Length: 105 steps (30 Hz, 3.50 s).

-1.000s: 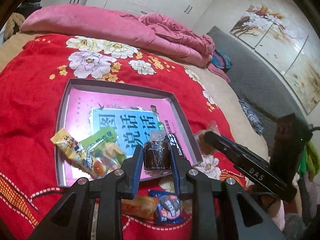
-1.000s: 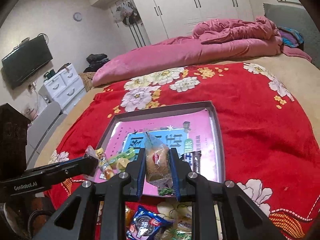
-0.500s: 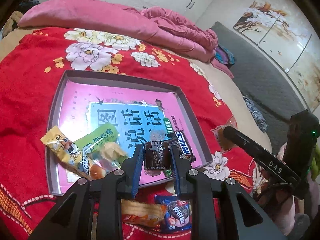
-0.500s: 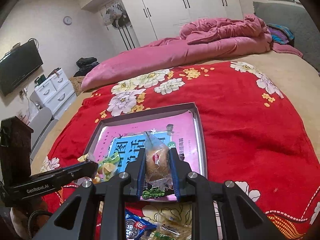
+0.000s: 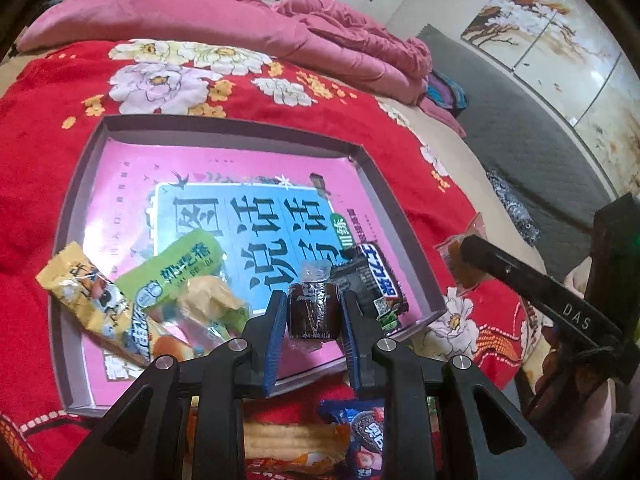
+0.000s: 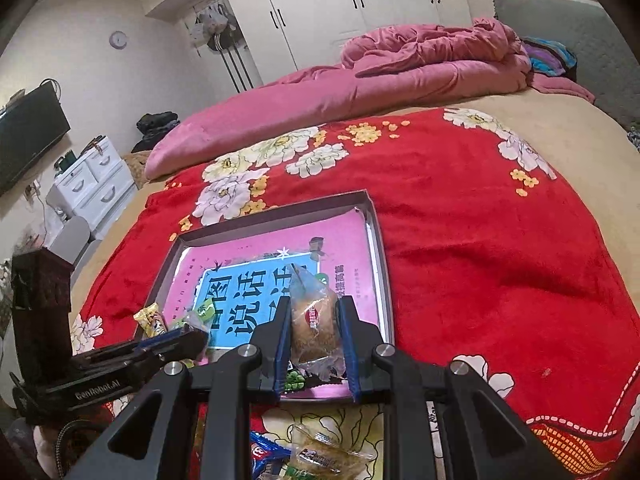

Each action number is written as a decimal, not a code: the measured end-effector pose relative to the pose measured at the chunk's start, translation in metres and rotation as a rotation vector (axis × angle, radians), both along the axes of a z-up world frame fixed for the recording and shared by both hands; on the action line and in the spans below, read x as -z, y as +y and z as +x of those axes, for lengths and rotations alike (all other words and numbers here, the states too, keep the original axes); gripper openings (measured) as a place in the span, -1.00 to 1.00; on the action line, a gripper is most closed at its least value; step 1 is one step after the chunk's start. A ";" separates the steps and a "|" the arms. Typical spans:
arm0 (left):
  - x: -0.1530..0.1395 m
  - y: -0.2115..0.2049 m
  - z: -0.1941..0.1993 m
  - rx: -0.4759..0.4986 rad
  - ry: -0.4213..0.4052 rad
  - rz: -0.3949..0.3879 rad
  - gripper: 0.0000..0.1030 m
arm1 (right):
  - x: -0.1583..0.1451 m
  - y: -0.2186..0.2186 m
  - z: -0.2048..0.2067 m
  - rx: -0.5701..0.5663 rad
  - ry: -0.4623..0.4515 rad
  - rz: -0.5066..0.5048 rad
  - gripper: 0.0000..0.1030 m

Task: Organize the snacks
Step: 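Carry the brown candy with the left gripper while the right carries the round cake over the tray, then lower the round cake into the tray and open the right gripper while the left releases the brown candy, then move both open grippers back from the tray to the snack pile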

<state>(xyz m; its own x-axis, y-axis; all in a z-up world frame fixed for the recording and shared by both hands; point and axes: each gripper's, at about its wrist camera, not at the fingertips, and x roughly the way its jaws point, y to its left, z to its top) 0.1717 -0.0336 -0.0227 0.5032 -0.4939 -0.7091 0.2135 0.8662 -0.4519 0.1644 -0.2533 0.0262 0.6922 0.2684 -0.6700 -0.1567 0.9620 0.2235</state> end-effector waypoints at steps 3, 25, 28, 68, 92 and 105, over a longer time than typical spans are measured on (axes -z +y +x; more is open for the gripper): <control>0.002 -0.002 0.000 0.010 -0.007 0.012 -0.47 | 0.003 0.001 0.001 0.006 0.004 -0.004 -0.54; 0.023 -0.014 0.002 0.039 0.026 0.070 -0.47 | 0.033 0.012 0.010 0.017 0.057 -0.079 -0.54; 0.025 -0.014 0.002 0.038 0.038 0.074 -0.47 | 0.034 0.011 0.012 0.024 0.059 -0.088 -0.54; 0.024 -0.004 0.008 0.030 0.061 0.042 -0.47 | 0.042 0.011 0.003 0.025 0.093 -0.093 -0.44; 0.012 0.006 0.003 0.009 0.033 0.041 -0.24 | 0.019 0.017 -0.010 0.035 0.039 -0.157 -0.26; -0.007 0.016 -0.010 0.008 -0.017 0.033 0.21 | 0.009 0.018 -0.016 0.043 0.005 -0.159 -0.10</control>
